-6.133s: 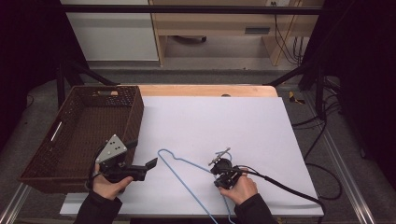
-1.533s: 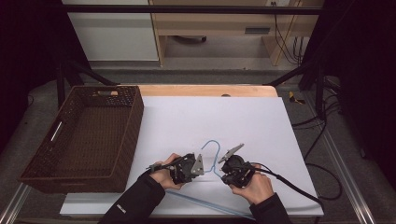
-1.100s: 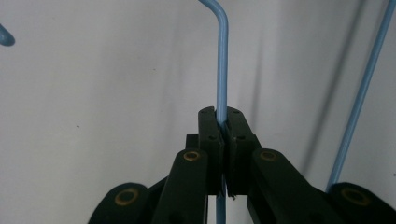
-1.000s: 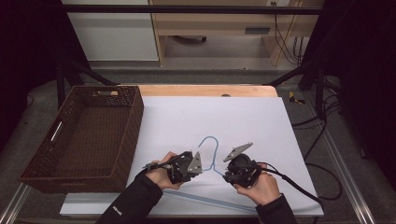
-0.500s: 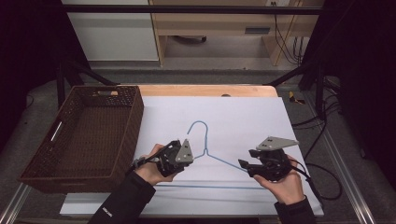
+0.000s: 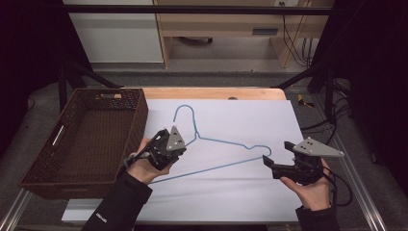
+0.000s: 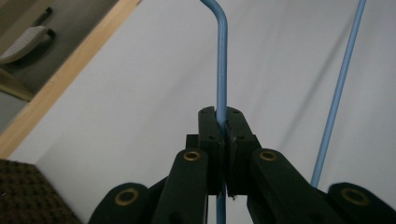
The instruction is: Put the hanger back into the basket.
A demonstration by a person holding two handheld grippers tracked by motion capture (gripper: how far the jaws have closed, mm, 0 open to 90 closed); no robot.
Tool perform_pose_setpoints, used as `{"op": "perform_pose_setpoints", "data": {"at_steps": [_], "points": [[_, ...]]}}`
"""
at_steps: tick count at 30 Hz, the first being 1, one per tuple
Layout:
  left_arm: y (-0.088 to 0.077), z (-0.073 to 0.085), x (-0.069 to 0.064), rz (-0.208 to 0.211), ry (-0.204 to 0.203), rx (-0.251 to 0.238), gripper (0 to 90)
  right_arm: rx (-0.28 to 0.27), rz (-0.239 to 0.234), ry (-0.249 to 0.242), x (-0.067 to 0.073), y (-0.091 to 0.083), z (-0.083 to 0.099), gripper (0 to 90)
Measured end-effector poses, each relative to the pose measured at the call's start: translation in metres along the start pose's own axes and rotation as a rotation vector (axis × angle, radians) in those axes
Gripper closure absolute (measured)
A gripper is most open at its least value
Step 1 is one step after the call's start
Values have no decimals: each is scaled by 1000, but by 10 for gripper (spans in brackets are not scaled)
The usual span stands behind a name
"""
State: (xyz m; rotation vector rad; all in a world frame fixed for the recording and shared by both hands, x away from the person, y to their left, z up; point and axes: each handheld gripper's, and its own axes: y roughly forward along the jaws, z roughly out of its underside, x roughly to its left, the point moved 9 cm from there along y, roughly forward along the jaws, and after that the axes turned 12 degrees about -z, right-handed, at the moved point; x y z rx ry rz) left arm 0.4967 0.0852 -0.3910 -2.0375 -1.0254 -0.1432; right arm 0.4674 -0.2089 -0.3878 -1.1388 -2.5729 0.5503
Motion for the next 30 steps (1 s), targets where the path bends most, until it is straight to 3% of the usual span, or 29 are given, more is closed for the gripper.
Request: {"op": "perform_pose_setpoints", "data": {"at_steps": [3,4,8,9,10,11,14,16,17,24,25,30], "points": [[-16,-9,21,-54,-32,-13,874,-21,1,16,-5,-1,3,121],[-16,-9,21,-54,-32,-13,874,-23,4,14,-7,-1,4,117],[-34,-16,44,-98,-53,-34,874,-42,-3,8,-9,0,6,114],[-42,-17,56,-130,-71,-39,874,-49,-7,5,-11,1,7,112],[-42,-17,56,-130,-71,-39,874,-49,-7,5,-11,1,7,112],[-49,-17,68,-155,-96,-45,874,-48,-9,5,-12,2,9,106],[-56,-16,79,-175,-117,-52,874,-48,-7,0,-13,3,10,106],[-61,-14,90,-195,-139,-56,874,-49,-14,3,-14,6,13,106],[-66,-10,102,-224,-153,-54,874,-46,-13,7,-14,6,14,106],[-76,8,134,-286,-224,-42,874,-41,-15,-1,-14,11,17,103],[-79,14,144,-308,-241,-37,874,-35,-18,-2,-13,13,18,99],[-86,27,162,-355,-261,-29,874,-32,-20,-4,-12,15,19,99]]}}
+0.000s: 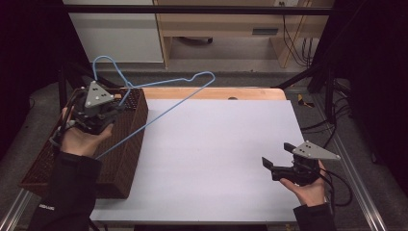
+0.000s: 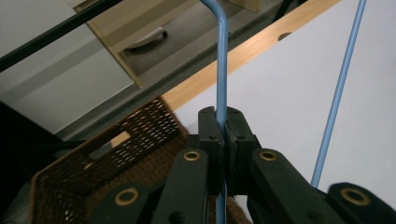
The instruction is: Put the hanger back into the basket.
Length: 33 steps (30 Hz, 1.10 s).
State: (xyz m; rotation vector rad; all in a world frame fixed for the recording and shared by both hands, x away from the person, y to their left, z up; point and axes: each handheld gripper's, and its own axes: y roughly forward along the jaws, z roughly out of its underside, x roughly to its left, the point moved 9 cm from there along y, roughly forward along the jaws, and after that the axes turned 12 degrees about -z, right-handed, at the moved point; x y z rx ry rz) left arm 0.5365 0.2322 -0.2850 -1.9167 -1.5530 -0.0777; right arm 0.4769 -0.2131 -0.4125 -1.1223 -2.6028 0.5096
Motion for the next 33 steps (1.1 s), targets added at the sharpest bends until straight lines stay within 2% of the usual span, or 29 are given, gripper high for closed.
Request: {"op": "perform_pose_setpoints", "data": {"at_steps": [2,3,4,5,6,11,15,22,25,31,33], "points": [[-1,6,10,-26,-13,17,874,2,-7,-4,1,1,0,99],[-1,11,21,-54,-24,24,874,6,-8,-1,2,3,1,99],[-1,11,21,-54,-24,24,874,6,-8,-1,2,3,1,99],[-1,17,33,-80,-36,35,874,8,-14,-7,3,4,1,99],[-1,17,33,-80,-36,35,874,8,-14,-7,3,4,1,99],[1,34,62,-145,-50,76,874,15,-22,-10,6,8,3,97],[5,48,79,-176,-71,99,874,4,-35,-16,8,9,2,93],[14,67,92,-200,-104,120,873,-9,-55,-26,12,10,1,86],[21,79,98,-215,-120,144,874,-17,-63,-30,13,10,0,84],[30,90,104,-237,-115,162,874,-21,-69,-34,13,9,0,84],[35,97,105,-245,-94,185,873,-18,-71,-39,13,10,0,84]]}}
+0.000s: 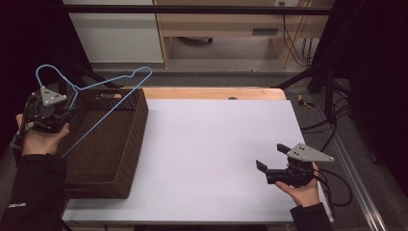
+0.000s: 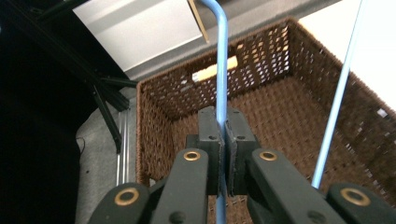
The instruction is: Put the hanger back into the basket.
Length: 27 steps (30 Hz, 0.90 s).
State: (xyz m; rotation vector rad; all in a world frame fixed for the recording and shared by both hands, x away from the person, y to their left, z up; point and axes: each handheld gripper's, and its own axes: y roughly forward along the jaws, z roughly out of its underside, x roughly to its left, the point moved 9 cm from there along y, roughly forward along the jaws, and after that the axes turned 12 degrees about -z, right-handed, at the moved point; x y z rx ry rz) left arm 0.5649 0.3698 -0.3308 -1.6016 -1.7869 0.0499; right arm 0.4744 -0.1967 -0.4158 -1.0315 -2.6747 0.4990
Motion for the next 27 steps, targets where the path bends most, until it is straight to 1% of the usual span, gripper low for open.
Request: {"op": "perform_pose_setpoints", "data": {"at_steps": [2,3,4,6,7,9,12,14,16,17,18,19,22,24,25,26,27], "points": [[2,2,0,-2,2,5,873,3,4,3,0,1,0,84],[5,4,-1,-6,8,11,873,3,4,3,0,1,0,84],[9,8,-1,-20,21,18,873,6,6,3,0,1,1,84],[11,10,-1,-21,25,25,873,6,8,0,0,1,1,84],[15,14,1,-40,36,32,873,6,7,2,0,1,1,85],[17,16,1,-40,37,39,873,6,6,1,1,1,1,85],[21,23,4,-54,50,48,873,10,6,-2,0,2,1,85],[23,25,5,-55,50,53,873,12,6,-4,0,2,2,85],[27,31,7,-69,51,60,873,12,6,-4,0,2,2,85],[27,31,7,-69,51,60,873,12,6,-4,0,2,2,85],[30,36,9,-82,52,67,873,11,3,-4,1,2,1,85],[30,36,9,-82,52,67,873,11,3,-4,1,2,1,85],[33,44,14,-93,56,84,873,10,5,-6,0,2,1,85],[34,46,14,-95,58,89,873,12,6,1,1,3,2,85],[35,48,15,-93,56,90,873,12,6,1,1,3,2,85],[36,52,14,-94,64,98,873,15,3,-5,1,3,2,85],[36,52,14,-94,64,98,873,15,3,-5,1,3,2,85]]}}
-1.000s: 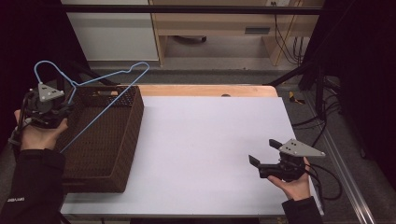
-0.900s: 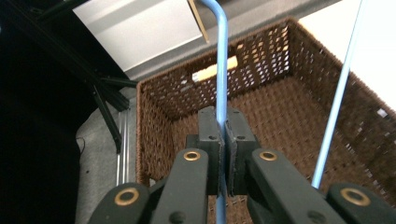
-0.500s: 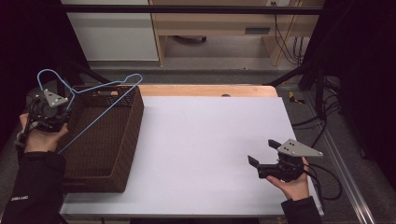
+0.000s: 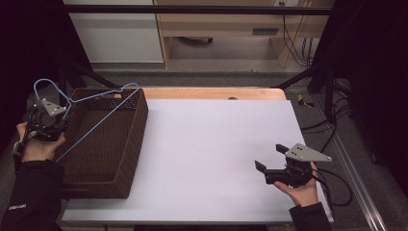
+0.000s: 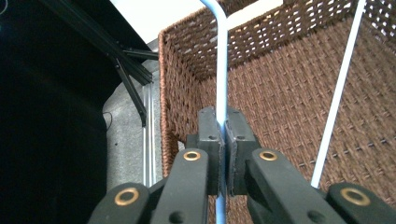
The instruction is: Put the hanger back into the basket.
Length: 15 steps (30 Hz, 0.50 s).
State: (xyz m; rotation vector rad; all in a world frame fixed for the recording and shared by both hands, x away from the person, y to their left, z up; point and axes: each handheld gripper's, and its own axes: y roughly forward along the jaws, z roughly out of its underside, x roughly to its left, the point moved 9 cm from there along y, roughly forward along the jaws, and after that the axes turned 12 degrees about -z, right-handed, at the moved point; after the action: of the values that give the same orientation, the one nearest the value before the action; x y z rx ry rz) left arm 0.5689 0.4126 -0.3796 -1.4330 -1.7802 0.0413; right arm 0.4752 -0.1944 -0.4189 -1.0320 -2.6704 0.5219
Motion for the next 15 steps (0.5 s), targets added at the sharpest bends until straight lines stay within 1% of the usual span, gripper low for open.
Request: {"op": "perform_pose_setpoints", "data": {"at_steps": [3,5,7,10,12,14,15], "points": [[3,4,-3,-6,19,6,873,0,2,4,0,0,0,85],[8,9,-7,-17,39,22,873,-2,2,3,0,0,0,85],[9,11,-8,-17,43,27,873,-2,3,3,0,0,0,85],[16,20,-14,-16,53,56,873,-2,4,5,0,0,0,85],[18,22,-16,-20,54,65,873,-2,4,6,0,-1,0,85],[22,27,-20,-11,58,85,873,-2,6,5,0,-1,0,85],[24,29,-22,-13,67,94,872,-1,2,-2,0,0,0,85]]}}
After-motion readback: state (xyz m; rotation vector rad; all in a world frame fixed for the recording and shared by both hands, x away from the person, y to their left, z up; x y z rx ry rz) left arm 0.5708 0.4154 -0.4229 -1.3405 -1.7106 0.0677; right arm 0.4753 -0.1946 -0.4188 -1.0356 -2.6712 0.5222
